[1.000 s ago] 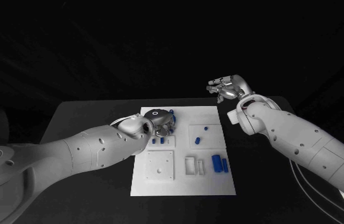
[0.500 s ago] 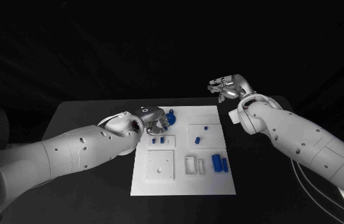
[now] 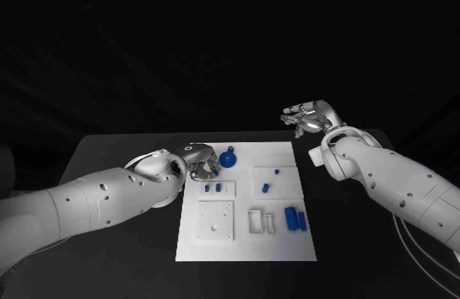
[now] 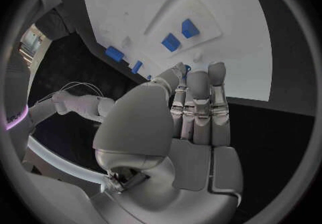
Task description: Assemble the parts on the task board
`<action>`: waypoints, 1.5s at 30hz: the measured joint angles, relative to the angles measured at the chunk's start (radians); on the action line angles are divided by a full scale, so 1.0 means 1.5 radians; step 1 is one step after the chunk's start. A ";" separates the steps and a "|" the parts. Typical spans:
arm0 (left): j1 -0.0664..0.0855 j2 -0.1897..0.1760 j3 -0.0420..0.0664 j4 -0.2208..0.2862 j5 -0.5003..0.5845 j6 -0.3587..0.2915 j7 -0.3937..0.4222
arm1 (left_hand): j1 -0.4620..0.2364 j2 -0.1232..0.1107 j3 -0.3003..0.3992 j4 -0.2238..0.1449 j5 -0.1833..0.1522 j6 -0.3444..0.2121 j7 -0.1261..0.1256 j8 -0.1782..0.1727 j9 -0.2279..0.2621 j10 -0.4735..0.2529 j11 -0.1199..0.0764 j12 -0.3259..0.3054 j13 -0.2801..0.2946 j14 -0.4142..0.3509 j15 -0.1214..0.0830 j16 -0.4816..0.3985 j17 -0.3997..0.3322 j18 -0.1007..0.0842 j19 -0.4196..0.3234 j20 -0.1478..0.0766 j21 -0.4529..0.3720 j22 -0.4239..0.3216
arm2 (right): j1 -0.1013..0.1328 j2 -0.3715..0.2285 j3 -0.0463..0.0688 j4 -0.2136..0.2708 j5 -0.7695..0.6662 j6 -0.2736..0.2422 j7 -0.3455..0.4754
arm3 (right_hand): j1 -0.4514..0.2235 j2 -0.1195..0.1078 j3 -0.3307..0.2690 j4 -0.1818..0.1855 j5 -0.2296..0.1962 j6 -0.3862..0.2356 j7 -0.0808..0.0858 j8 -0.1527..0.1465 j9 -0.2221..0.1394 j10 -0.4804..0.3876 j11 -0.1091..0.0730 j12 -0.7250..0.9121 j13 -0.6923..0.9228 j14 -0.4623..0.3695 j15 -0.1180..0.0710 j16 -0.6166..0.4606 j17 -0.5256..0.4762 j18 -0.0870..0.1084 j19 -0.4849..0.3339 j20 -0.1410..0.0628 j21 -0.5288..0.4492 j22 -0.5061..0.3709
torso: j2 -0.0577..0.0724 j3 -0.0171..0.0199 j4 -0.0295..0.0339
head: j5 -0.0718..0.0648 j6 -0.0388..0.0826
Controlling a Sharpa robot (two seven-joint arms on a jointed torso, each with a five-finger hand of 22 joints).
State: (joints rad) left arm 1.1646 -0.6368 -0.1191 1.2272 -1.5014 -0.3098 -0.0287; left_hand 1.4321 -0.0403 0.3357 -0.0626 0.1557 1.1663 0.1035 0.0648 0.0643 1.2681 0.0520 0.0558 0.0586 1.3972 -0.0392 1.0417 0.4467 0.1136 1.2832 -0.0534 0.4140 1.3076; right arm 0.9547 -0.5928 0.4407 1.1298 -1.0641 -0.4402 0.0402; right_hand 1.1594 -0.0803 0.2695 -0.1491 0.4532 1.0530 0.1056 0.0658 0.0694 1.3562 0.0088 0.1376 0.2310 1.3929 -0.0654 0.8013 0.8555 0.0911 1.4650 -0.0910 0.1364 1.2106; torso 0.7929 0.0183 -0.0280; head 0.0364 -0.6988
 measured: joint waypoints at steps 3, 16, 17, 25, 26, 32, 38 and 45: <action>0.000 0.000 0.000 -0.003 0.000 0.000 -0.001 | 0.000 0.000 0.000 0.000 0.000 0.000 0.000 0.000 0.000 0.000 0.000 0.000 0.000 0.000 0.000 0.000 0.000 0.000 0.000 0.000 0.000 0.000 | 0.000 0.000 0.000 0.000 0.000 0.000 0.000 | 0.000 0.000 0.000 0.000 0.000 0.000 0.000 0.000 0.000 0.000 0.000 0.000 0.000 0.000 0.000 0.000 0.000 0.000 0.000 0.000 0.000 0.000 | 0.000 0.0001 -0.0006 | 0.001 0.000; -0.001 0.004 0.000 -0.022 -0.002 0.004 -0.003 | 0.000 0.000 -0.002 0.002 0.000 0.000 0.000 -0.001 0.001 0.000 0.000 0.000 0.000 0.000 0.000 0.000 0.001 -0.003 0.000 0.000 0.000 0.000 | 0.000 0.000 0.000 0.000 0.000 0.000 0.000 | 0.000 0.000 0.000 0.000 0.000 0.000 0.000 0.000 0.000 0.000 0.000 0.000 0.000 0.000 0.000 0.000 0.000 0.000 0.000 0.000 0.000 0.000 | 0.001 0.0004 -0.0012 | 0.001 -0.001; -0.001 0.005 0.000 -0.023 -0.002 0.005 -0.004 | 0.000 0.000 -0.002 0.002 0.000 0.000 0.000 -0.001 0.001 0.000 0.000 0.000 0.000 0.000 0.000 -0.003 0.001 -0.004 0.000 0.000 0.000 0.000 | 0.000 0.000 0.000 0.000 0.000 0.000 0.000 | 0.000 0.000 0.000 0.000 0.000 0.000 0.000 0.000 0.000 0.000 0.000 0.000 0.000 0.000 0.000 0.000 0.000 0.000 0.000 0.000 0.000 0.000 | 0.001 0.0004 -0.0013 | 0.001 -0.001; -0.002 0.007 0.000 -0.028 -0.002 0.010 -0.004 | 0.000 0.000 -0.002 0.002 -0.001 0.000 0.000 -0.001 0.001 0.000 0.000 0.000 0.000 0.000 0.000 -0.003 0.001 -0.004 0.000 0.000 0.000 0.000 | 0.000 0.000 0.000 0.000 0.000 0.000 0.000 | 0.000 0.000 0.000 0.000 0.000 0.000 0.000 0.000 0.000 0.000 0.000 0.000 0.000 0.000 0.000 0.000 0.000 0.000 0.000 0.000 0.000 0.000 | 0.001 0.0004 -0.0011 | 0.001 -0.002; -0.002 0.007 0.000 -0.029 -0.002 0.010 -0.004 | 0.000 0.000 -0.002 0.002 -0.001 0.000 0.000 -0.001 0.000 0.000 0.000 0.000 0.000 0.000 0.000 -0.003 0.001 -0.004 0.000 0.000 0.000 0.000 | 0.000 0.000 0.000 0.000 0.000 0.000 0.000 | 0.000 0.000 0.000 0.000 0.000 0.000 0.000 0.000 0.000 0.000 0.000 0.000 0.000 0.000 0.000 0.000 0.000 0.000 0.000 0.000 0.000 0.000 | 0.001 0.0004 -0.0011 | 0.001 -0.002; -0.003 0.009 0.000 -0.030 -0.001 0.013 -0.004 | 0.000 0.000 -0.004 0.004 -0.001 0.000 0.000 -0.001 0.000 0.000 0.000 0.000 0.000 0.000 0.000 -0.003 0.001 -0.004 0.000 0.000 0.000 0.000 | 0.000 0.000 0.000 0.000 0.000 0.000 0.000 | 0.000 0.000 0.000 0.000 0.000 0.000 0.000 0.000 0.000 0.000 0.000 0.000 0.000 0.000 0.000 0.000 0.000 0.000 0.000 0.000 0.000 0.000 | 0.001 0.0001 -0.0008 | 0.000 -0.002; -0.004 0.014 0.000 -0.032 -0.001 0.015 -0.004 | 0.000 0.000 -0.004 0.004 -0.001 0.000 0.000 -0.001 0.000 0.000 0.000 0.000 0.000 0.000 0.000 -0.003 0.001 -0.004 0.000 0.000 0.000 0.000 | 0.000 0.000 0.000 0.000 0.000 0.000 0.000 | 0.000 0.000 0.000 0.000 0.000 0.000 -0.001 0.000 0.000 0.000 0.000 0.000 0.000 0.000 0.000 0.000 0.000 0.000 0.000 0.000 0.000 0.000 | 0.001 0.0001 -0.0009 | 0.000 -0.003; -0.008 0.017 0.000 -0.038 0.000 0.016 -0.004 | 0.000 0.000 -0.004 0.004 -0.001 0.000 0.000 -0.001 0.000 0.000 0.000 0.000 0.000 0.000 0.000 -0.003 0.001 -0.004 0.000 0.000 0.000 0.000 | 0.000 0.000 0.000 0.000 0.000 0.000 0.000 | 0.000 0.000 0.000 0.000 0.000 0.000 -0.001 0.000 0.000 0.000 0.000 0.000 0.000 0.000 0.000 0.000 0.000 0.000 0.000 0.000 0.000 0.000 | 0.001 0.0001 -0.0010 | 0.000 -0.003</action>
State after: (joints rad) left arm 1.1528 -0.6110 -0.1195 1.1701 -1.5018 -0.2862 -0.0343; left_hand 1.4326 -0.0408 0.3301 -0.0569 0.1539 1.1660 0.1032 0.0627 0.0643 1.2679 0.0519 0.0557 0.0588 1.3972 -0.0392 1.0376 0.4487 0.1072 1.2832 -0.0534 0.4140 1.3080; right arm 0.9546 -0.5923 0.4407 1.1300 -1.0641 -0.4403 0.0400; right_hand 1.1594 -0.0803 0.2695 -0.1491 0.4532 1.0526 0.1047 0.0658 0.0694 1.3562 0.0089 0.1376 0.2306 1.3929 -0.0654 0.8013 0.8557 0.0907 1.4650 -0.0910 0.1363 1.2108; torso 0.7939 0.0184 -0.0294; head 0.0361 -0.7034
